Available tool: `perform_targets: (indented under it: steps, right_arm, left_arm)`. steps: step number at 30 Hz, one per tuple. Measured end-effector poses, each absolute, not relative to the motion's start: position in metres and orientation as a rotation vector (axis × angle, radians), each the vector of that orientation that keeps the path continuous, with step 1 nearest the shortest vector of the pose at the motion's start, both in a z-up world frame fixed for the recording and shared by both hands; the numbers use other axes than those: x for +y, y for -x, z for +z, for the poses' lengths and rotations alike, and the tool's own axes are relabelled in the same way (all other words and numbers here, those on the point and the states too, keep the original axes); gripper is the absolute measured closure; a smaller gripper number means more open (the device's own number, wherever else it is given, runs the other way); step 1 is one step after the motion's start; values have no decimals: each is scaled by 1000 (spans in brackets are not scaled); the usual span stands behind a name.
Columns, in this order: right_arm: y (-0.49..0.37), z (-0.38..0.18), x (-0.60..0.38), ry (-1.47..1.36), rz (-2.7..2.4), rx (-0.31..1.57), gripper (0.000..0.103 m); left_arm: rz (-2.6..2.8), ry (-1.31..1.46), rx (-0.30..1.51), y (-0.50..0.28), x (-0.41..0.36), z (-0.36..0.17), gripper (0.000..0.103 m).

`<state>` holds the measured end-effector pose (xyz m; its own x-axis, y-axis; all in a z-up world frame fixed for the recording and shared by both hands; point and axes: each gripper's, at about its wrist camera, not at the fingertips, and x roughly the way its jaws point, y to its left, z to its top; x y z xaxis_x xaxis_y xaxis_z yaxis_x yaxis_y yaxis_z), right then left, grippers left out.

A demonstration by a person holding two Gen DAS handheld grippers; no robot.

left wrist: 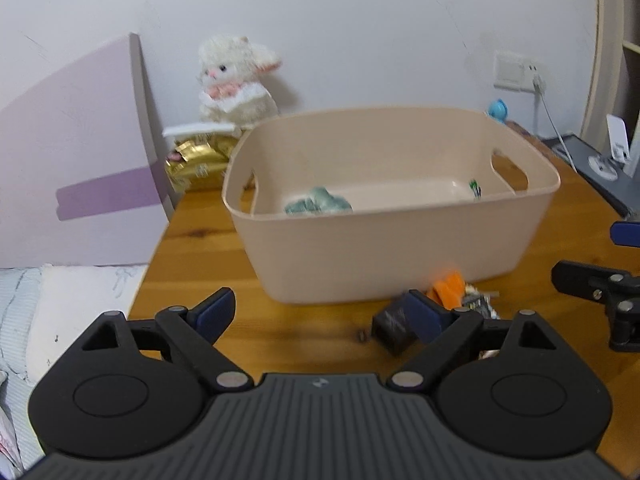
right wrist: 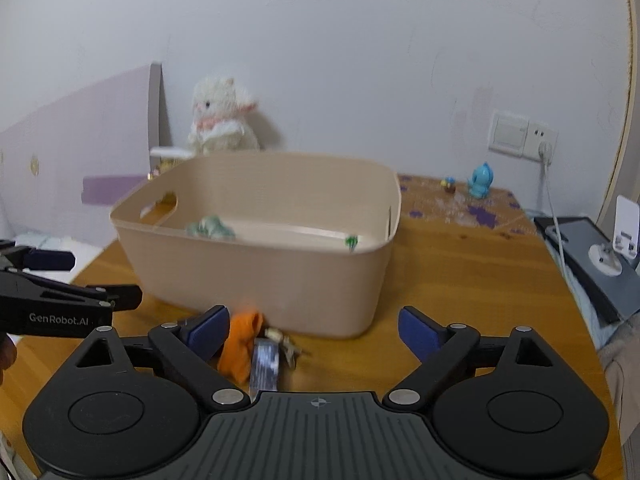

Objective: Organize objects
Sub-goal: 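Grasp the black box with the left tool while the right tool grasps the star-printed box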

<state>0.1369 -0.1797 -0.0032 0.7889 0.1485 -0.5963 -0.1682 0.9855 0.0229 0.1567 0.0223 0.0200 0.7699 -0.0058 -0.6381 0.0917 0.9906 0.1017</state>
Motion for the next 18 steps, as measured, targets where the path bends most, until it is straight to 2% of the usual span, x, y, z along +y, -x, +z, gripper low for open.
perform_targets:
  steps: [12, 18]
  right_arm:
    - [-156, -62, -163, 69, 194, 792, 11]
    - [-168, -79, -161, 75, 203, 835, 14]
  left_arm:
    - [-154, -140, 785, -179, 24, -22, 11]
    - [-205, -170, 836, -198, 21, -42, 11]
